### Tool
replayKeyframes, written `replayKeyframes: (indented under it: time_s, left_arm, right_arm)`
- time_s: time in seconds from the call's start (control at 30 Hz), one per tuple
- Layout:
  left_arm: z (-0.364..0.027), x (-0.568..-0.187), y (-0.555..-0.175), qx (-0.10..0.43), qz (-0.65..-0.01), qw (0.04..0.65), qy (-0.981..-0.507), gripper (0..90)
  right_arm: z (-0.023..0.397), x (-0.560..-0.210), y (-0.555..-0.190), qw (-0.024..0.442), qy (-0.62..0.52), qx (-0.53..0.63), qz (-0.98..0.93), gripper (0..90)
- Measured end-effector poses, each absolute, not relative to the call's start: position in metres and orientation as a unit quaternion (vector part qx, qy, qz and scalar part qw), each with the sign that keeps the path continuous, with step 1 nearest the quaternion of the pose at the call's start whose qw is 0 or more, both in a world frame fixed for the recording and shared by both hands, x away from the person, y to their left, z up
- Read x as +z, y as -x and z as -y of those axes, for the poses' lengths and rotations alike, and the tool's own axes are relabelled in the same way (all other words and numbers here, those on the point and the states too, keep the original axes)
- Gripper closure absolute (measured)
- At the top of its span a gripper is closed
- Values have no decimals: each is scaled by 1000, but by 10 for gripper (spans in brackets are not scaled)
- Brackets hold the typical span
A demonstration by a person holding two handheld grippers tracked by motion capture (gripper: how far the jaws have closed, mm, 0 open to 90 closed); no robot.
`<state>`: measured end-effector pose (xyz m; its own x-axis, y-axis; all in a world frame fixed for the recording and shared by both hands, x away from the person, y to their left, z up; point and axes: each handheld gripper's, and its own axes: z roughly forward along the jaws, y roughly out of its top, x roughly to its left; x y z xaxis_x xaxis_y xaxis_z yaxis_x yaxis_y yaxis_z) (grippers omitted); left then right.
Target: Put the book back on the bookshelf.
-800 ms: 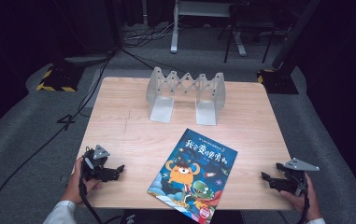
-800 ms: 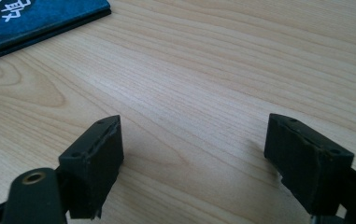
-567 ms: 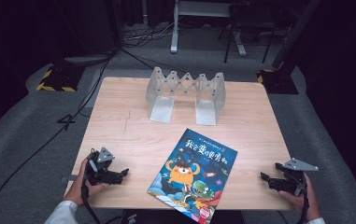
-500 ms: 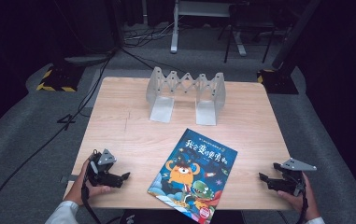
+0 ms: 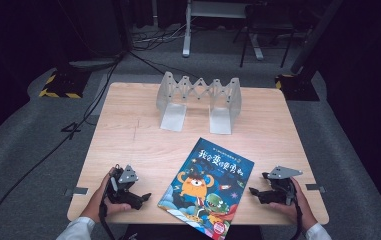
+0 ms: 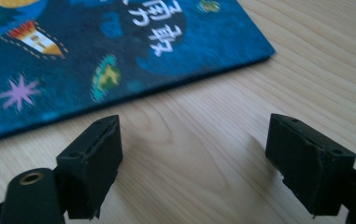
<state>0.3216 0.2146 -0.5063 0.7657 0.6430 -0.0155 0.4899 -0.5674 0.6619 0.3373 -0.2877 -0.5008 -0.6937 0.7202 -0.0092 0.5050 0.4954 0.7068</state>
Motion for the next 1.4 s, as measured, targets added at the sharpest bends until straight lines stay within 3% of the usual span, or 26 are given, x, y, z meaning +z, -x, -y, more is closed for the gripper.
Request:
replayKeyframes:
  time_s: [0.43,0.83,1.4]
  left_arm:
    - [-189,-506,-318,101,-283,340,-891,5]
    - [-181,-506,-311,99,-277,341,-893,6]
    - [-155,-506,-304,96,-274,341,-894,5]
  right_arm:
    - [255,-501,-366,154,-365,348,-850,166]
    - [227,-497,-394,157,-379,334,-848,254]
    - [264,-495,-341,121,-319,332,-879,232]
